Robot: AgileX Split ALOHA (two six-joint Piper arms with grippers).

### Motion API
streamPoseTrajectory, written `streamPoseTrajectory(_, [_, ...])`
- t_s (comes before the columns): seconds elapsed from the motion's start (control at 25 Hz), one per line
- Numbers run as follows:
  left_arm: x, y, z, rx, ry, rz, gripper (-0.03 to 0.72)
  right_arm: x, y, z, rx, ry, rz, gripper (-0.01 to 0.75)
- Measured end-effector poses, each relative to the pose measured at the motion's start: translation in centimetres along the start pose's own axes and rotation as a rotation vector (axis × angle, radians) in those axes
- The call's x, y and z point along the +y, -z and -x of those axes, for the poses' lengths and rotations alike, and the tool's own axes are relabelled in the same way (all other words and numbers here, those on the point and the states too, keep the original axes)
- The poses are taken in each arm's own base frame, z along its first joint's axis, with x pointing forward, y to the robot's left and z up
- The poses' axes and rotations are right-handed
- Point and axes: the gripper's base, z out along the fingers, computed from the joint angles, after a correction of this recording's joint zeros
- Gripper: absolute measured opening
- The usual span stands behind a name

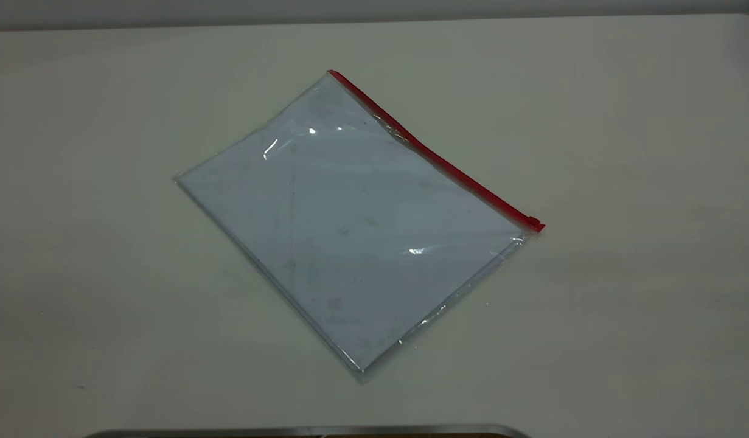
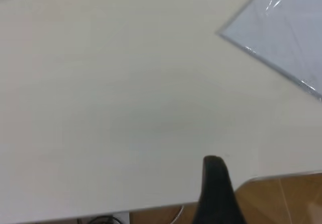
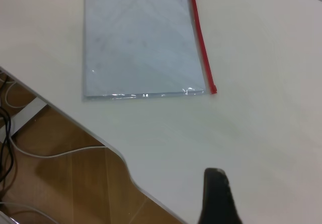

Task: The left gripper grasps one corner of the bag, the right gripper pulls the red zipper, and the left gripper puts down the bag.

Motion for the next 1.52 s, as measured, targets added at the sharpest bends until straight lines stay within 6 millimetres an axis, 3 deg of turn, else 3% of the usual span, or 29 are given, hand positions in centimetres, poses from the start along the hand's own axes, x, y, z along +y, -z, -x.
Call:
streamPoseTrajectory(0.52, [0.0, 0.0, 0.0, 0.002, 0.0, 0.0, 0.59, 0.1, 0.2, -0.1, -0.014, -0.001, -0.011, 0.535])
streamPoseTrajectory(0.96, [0.0, 0.0, 0.0, 0.002, 0.0, 0.0, 0.59, 0.1, -0.1, 0.0, 0.005, -0.148, -0.262, 0.535])
streamPoseTrajectory(1.24, [0.0, 0.0, 0.0, 0.002, 0.0, 0.0, 0.59, -1.3, 0.4, -0.6, 0.018, -0.312, -0.431, 0.535])
streamPoseTrajectory(1.52, [0.0, 0.0, 0.0, 0.002, 0.001, -0.001, 0.59, -1.6, 0.5, -0.7, 0.015, -0.356, -0.466, 0.535])
